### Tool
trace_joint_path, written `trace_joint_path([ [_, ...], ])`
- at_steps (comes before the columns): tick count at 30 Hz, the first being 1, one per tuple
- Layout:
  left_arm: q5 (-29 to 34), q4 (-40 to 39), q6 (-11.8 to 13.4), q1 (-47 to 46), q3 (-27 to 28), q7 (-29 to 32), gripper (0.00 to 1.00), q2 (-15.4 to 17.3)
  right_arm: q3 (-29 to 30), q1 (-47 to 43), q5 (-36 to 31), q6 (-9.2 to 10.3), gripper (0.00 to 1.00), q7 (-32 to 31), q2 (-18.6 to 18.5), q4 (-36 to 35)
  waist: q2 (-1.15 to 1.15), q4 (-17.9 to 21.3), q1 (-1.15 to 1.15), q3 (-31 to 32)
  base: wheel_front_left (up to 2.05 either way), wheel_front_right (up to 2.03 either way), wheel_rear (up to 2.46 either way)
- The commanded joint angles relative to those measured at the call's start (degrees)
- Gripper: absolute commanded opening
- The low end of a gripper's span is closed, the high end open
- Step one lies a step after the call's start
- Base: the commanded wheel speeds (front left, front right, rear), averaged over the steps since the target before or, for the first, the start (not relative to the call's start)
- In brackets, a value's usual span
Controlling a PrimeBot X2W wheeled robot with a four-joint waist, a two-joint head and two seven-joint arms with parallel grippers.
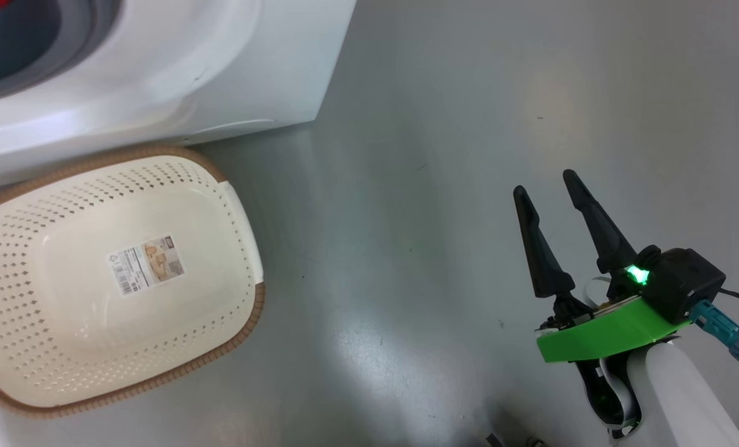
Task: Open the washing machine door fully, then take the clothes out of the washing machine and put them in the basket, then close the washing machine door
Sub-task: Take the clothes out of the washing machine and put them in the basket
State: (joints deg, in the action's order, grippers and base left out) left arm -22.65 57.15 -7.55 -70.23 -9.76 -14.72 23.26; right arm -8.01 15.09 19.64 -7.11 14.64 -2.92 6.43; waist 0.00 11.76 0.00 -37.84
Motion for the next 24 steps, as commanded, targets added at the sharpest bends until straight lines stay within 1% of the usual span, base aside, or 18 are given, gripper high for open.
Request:
trace_joint_path([
  [1, -0.1, -0.5, 0.1, -1.1, 0.3, -0.3, 1.00, 3.8, -1.4, -0.3, 0.1, -0.37, 1.00, 0.4, 0.0, -1.4, 0.00, 0.3, 0.00, -0.2, 0.00, 0.00, 0.00],
  [5, 0.1, 1.0, 0.1, -1.1, -1.0, -0.3, 1.00, 3.6, -1.9, -0.1, 0.5, -0.37, 1.00, 0.4, 0.0, -1.3, 0.00, 0.5, 0.00, -0.2, 0.00, 0.00, 0.00],
  [6, -0.1, 1.6, 0.1, -1.0, -1.3, -0.3, 0.96, 3.4, -2.1, -0.1, 0.6, -0.37, 1.00, 0.4, 0.0, -1.3, 0.00, 0.5, 0.00, -0.2, 0.00, 0.00, 0.00],
  [7, -0.2, 1.9, 0.1, -1.0, -1.9, -0.3, 0.69, 3.2, -2.4, -0.1, 0.7, -0.37, 1.00, 0.4, 0.0, -1.4, 0.00, 0.5, 0.00, -0.2, 0.00, 0.00, 0.00],
  [8, -0.3, 2.1, 0.1, -1.0, -2.3, -0.3, 0.52, 3.2, -2.6, -0.1, 0.8, -0.37, 1.00, 0.4, 0.0, -1.6, 0.00, 0.6, 0.00, -0.2, 0.00, 0.00, 0.00],
  [9, -0.5, 2.2, 0.1, -1.1, -2.5, -0.3, 0.44, 3.3, -2.8, 0.0, 0.9, -0.37, 1.00, 0.4, 0.0, -1.7, 0.00, 0.6, 0.00, -0.2, 0.00, 0.00, 0.00],
  [10, -0.6, 2.4, 0.1, -1.1, -2.9, -0.3, 0.27, 3.3, -2.8, 0.0, 0.9, -0.37, 1.00, 0.4, 0.0, -1.8, 0.00, 0.6, 0.00, -0.1, 0.00, 0.00, 0.00],
  [11, -0.8, 2.5, 0.1, -1.1, -3.1, -0.3, 0.07, 3.4, -2.9, 0.0, 0.9, -0.37, 1.00, 0.4, 0.0, -1.9, 0.00, 0.6, 0.00, -0.1, 0.00, 0.00, 0.00],
  [12, -0.8, 2.5, 0.1, -1.1, -3.1, -0.3, 0.07, 3.4, -2.9, 0.0, 0.9, -0.37, 1.00, 0.4, 0.0, -1.9, 0.00, 0.6, 0.00, -0.1, 0.00, 0.00, 0.00],
  [13, -0.9, 2.5, 0.1, -1.2, -3.3, -0.3, 0.00, 3.5, -2.9, 0.0, 1.0, -0.37, 1.00, 0.4, 0.0, -1.9, 0.00, 0.6, 0.00, -0.1, 0.00, 0.00, 0.00],
  [19, -2.1, 1.9, 0.1, -1.0, -4.0, -0.3, 0.00, 3.5, -2.9, 0.0, 0.8, -0.37, 1.00, 0.4, 0.0, -1.8, 0.00, 0.3, 0.00, 0.2, 0.00, 0.00, 0.00],
  [21, -2.2, 0.9, 0.1, -0.2, -3.5, -0.3, 0.00, 3.5, -2.7, 0.0, 0.8, -0.37, 1.00, 0.4, 0.0, -1.7, 0.00, 0.1, 0.00, 0.6, 0.00, 0.00, 0.00],
  [24, -2.0, -1.7, 0.1, 1.5, -1.3, -0.3, 0.00, 3.5, -2.2, 0.1, 0.7, -0.37, 1.00, 0.4, 0.0, -1.5, 0.00, -0.5, 0.00, 1.1, 0.00, 0.00, 0.00],
])
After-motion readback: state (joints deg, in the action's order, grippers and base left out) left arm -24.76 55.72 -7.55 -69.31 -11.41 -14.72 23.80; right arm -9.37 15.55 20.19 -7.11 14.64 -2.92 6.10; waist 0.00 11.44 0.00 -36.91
